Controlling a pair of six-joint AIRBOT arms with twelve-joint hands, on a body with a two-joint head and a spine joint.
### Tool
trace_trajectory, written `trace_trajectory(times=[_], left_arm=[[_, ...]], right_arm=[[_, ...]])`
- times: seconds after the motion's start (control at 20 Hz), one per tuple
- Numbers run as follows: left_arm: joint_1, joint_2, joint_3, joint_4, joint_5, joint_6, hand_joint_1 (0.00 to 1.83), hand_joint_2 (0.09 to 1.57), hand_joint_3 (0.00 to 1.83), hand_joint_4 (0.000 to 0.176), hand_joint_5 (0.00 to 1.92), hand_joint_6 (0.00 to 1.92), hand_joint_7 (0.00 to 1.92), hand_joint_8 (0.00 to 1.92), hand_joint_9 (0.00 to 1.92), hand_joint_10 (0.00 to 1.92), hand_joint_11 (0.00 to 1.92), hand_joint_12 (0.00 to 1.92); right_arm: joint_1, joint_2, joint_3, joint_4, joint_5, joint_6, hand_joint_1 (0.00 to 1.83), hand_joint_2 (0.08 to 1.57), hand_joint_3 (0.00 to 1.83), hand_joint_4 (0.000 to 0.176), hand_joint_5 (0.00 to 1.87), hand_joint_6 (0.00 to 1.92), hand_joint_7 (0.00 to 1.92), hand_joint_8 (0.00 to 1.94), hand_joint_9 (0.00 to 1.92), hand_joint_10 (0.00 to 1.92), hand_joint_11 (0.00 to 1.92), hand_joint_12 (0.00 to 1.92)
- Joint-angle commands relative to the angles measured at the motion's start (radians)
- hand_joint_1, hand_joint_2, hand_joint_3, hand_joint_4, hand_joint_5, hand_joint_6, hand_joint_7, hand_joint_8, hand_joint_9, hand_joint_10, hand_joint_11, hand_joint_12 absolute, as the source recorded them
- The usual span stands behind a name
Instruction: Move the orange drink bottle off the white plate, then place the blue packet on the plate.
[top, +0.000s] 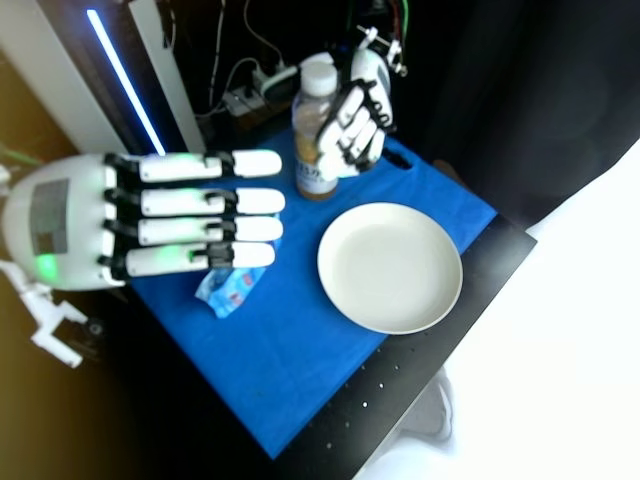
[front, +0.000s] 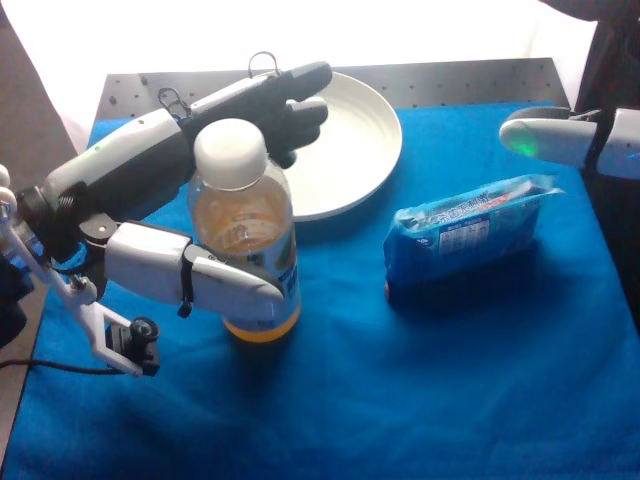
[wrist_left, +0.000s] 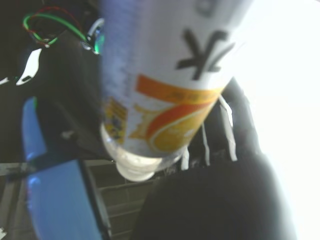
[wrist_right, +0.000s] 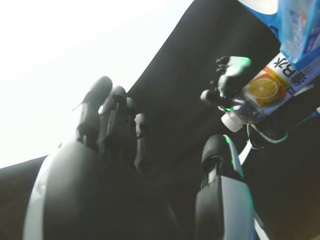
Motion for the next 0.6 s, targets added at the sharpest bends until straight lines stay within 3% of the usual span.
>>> trace_trajectory(times=[0.0, 0.05, 0.15, 0.2, 0.3, 0.4, 0.45, 0.5, 0.55], left_arm=[[-0.009, -0.001, -0.001, -0.031, -0.123, -0.008, 0.78, 0.67, 0.00, 0.147, 0.00, 0.00, 0.04, 0.01, 0.14, 0.01, 0.00, 0.70], [-0.009, -0.001, -0.001, -0.030, -0.122, -0.007, 0.72, 0.68, 0.00, 0.146, 0.00, 0.00, 0.01, 0.00, 0.08, 0.01, 0.00, 0.54], [-0.005, 0.002, -0.005, -0.030, -0.125, -0.005, 0.70, 0.65, 0.00, 0.145, 0.00, 0.00, 0.00, 0.00, 0.01, 0.00, 0.00, 0.20], [-0.004, 0.006, -0.008, -0.029, -0.127, -0.005, 0.68, 0.66, 0.00, 0.139, 0.00, 0.00, 0.00, 0.00, 0.00, 0.00, 0.00, 0.12], [-0.002, 0.017, -0.017, -0.024, -0.129, -0.004, 0.62, 0.69, 0.01, 0.117, 0.00, 0.00, 0.00, 0.00, 0.00, 0.00, 0.01, 0.07], [0.001, 0.035, -0.026, -0.018, -0.130, -0.004, 0.57, 0.68, 0.00, 0.105, 0.00, 0.00, 0.00, 0.00, 0.00, 0.00, 0.04, 0.08], [0.003, 0.047, -0.032, -0.015, -0.129, -0.004, 0.56, 0.66, 0.00, 0.104, 0.00, 0.00, 0.00, 0.00, 0.00, 0.00, 0.02, 0.07], [0.007, 0.065, -0.039, -0.012, -0.125, -0.003, 0.47, 0.69, 0.01, 0.077, 0.00, 0.00, 0.00, 0.00, 0.00, 0.00, 0.01, 0.07], [0.012, 0.078, -0.047, -0.011, -0.123, 0.001, 0.46, 0.68, 0.00, 0.074, 0.00, 0.00, 0.00, 0.00, 0.00, 0.00, 0.01, 0.07]], right_arm=[[0.016, 0.000, -0.001, 0.026, 0.120, 0.004, 0.66, 1.08, 0.00, 0.100, 0.19, 0.00, 0.19, 0.00, 0.30, 0.00, 0.00, 0.82], [0.016, 0.000, -0.001, 0.025, 0.121, 0.004, 0.65, 1.08, 0.00, 0.115, 0.18, 0.00, 0.18, 0.00, 0.30, 0.00, 0.00, 0.80], [0.016, 0.000, -0.001, 0.025, 0.121, 0.004, 0.63, 1.07, 0.00, 0.114, 0.17, 0.00, 0.21, 0.01, 0.32, 0.01, 0.00, 0.78], [0.016, 0.000, -0.001, 0.023, 0.121, 0.004, 0.64, 1.07, 0.00, 0.123, 0.17, 0.00, 0.21, 0.01, 0.32, 0.01, 0.00, 0.78], [0.016, 0.000, -0.001, 0.022, 0.121, 0.004, 0.65, 1.04, 0.00, 0.123, 0.13, 0.00, 0.21, 0.00, 0.31, 0.00, 0.03, 0.67], [0.016, 0.000, -0.001, 0.021, 0.121, 0.004, 0.64, 1.00, 0.00, 0.106, 0.08, 0.00, 0.21, 0.00, 0.31, 0.00, 0.07, 0.61], [0.016, 0.000, -0.002, 0.021, 0.121, 0.004, 0.63, 0.97, 0.00, 0.114, 0.05, 0.00, 0.23, 0.00, 0.31, 0.00, 0.08, 0.60], [0.016, 0.000, -0.003, 0.021, 0.121, 0.004, 0.60, 0.87, 0.00, 0.125, 0.01, 0.00, 0.19, 0.00, 0.25, 0.00, 0.02, 0.69], [0.016, 0.000, -0.006, 0.021, 0.120, 0.004, 0.56, 0.82, 0.00, 0.140, 0.00, 0.00, 0.14, 0.00, 0.19, 0.00, 0.00, 0.66]])
